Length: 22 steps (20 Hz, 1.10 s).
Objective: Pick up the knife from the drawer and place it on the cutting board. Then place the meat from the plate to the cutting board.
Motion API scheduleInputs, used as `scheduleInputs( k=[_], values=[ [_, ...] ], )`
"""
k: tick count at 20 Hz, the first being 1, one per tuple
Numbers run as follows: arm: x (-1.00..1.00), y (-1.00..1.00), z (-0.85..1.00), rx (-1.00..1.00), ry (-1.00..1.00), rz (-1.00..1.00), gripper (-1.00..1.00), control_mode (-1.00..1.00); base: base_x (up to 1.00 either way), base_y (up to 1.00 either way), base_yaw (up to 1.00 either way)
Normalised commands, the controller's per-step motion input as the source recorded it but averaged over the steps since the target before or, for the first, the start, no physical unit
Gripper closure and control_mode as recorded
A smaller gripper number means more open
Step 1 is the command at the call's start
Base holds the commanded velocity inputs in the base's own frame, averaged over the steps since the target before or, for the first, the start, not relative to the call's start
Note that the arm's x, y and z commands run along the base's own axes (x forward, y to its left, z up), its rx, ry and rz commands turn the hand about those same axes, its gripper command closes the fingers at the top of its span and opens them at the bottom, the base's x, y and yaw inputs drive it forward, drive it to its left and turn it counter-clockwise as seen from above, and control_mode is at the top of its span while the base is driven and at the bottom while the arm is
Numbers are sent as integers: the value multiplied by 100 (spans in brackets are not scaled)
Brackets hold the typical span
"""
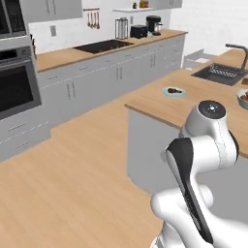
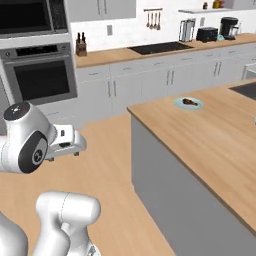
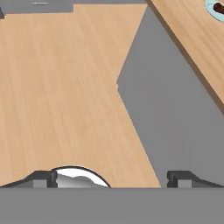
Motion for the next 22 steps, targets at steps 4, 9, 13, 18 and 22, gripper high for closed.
scheduleInputs(
  k=[4, 9, 13, 18, 22],
  values=[
    [0, 0, 0, 0, 0, 0, -100, 100, 100, 63, -35],
    [0, 0, 0, 0, 0, 0, -100, 100, 100, 52, -37],
    [0, 0, 0, 0, 0, 0, -100, 100, 100, 50, -35],
    [0, 0, 0, 0, 0, 0, -100, 100, 100, 95, -49],
    [0, 0, 0, 0, 0, 0, -100, 100, 99, 99, -60]
  ],
)
